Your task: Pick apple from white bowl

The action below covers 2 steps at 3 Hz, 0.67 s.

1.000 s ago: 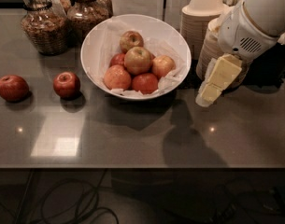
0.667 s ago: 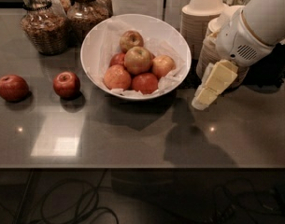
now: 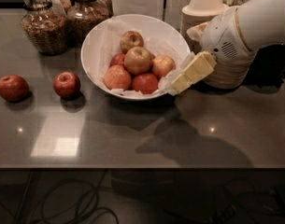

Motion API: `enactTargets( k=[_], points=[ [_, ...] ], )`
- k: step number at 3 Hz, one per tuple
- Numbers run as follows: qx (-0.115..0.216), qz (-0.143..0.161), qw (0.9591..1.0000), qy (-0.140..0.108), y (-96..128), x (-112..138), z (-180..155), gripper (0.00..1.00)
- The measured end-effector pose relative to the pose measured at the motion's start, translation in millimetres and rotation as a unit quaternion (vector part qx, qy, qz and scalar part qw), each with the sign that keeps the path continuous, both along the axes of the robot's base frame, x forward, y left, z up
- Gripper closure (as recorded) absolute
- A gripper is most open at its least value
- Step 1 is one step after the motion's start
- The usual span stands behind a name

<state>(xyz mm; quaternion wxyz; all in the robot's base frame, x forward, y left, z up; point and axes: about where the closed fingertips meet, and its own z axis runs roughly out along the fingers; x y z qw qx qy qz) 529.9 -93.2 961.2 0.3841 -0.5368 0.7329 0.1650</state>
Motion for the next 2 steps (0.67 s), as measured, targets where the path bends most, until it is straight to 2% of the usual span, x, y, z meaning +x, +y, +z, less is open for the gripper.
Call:
enactTargets(
  k=[1,2],
  points=[
    [0.031,0.005,0.9995,-0.006,18,11,4,0.0],
    [0.032,0.009,0.9994,-0.005,36,24,-1,0.0]
  ],
)
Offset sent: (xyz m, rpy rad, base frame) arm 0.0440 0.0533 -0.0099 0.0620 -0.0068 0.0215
